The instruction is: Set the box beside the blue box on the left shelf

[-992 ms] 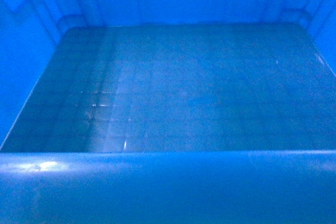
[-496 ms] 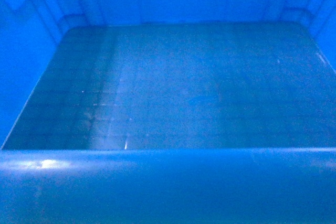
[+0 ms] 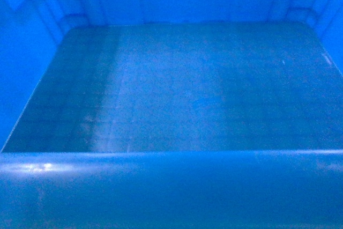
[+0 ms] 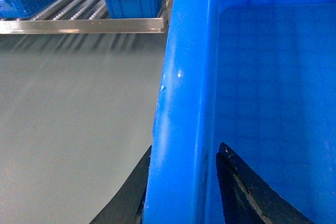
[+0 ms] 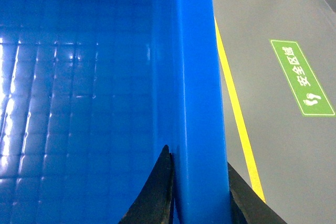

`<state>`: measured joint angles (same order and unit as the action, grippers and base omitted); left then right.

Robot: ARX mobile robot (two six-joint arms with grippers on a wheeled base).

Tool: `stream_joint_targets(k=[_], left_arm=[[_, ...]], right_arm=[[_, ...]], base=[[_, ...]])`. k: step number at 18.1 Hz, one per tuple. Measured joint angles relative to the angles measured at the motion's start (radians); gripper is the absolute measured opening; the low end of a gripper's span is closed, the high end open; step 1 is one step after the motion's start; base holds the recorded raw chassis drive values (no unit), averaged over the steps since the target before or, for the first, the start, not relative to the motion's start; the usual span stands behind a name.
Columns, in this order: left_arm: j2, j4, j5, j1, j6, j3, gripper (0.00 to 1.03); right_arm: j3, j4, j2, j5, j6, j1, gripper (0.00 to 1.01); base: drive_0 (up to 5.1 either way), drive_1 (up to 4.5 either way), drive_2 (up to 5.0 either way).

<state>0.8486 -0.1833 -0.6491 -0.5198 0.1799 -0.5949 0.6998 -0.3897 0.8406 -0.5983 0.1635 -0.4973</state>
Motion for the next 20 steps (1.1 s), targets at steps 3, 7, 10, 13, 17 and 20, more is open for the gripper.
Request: stream_joint_targets(k=[3, 7, 10, 13, 17, 20], left_arm=[[0.0, -0.002, -0.002, 0.0, -0.001, 0.0, 0.3], [0.0, -0.003, -0.001, 0.0, -0.002, 0.0, 0.3], [0.0, 0.0, 0.002, 0.0, 0.0, 0.0, 0.3], [0.0, -0.004, 0.0, 0.0, -0.002, 0.0, 0.3], [0.0, 0.0, 0.0, 0.0, -0.001, 0.0, 0.3], [0.0, -0.002, -0.002, 0.0, -0.001, 0.0, 0.3]], right_arm=[[0.0, -0.002, 0.001, 0.0, 0.0, 0.0, 0.12], [0.0, 0.0, 0.002, 0.0, 0.0, 0.0, 0.12], [0.0, 0.0, 0.0, -0.001, 0.0, 0.0, 0.12], [0.0, -0.004, 0.001, 0.0, 0.0, 0.0, 0.12], [0.0, -0.002, 0.001, -0.001, 0.0, 0.0, 0.12], [0.0, -0.002, 0.0, 0.0, 0.0, 0.0, 0.12]], base=[[0.0, 4.03, -4.1], [0.0, 4.04, -4.1], [0.0, 4.04, -4.1], [-0.1, 4.0, -4.1], [0.0, 4.04, -4.1], [0.0, 4.07, -4.0]])
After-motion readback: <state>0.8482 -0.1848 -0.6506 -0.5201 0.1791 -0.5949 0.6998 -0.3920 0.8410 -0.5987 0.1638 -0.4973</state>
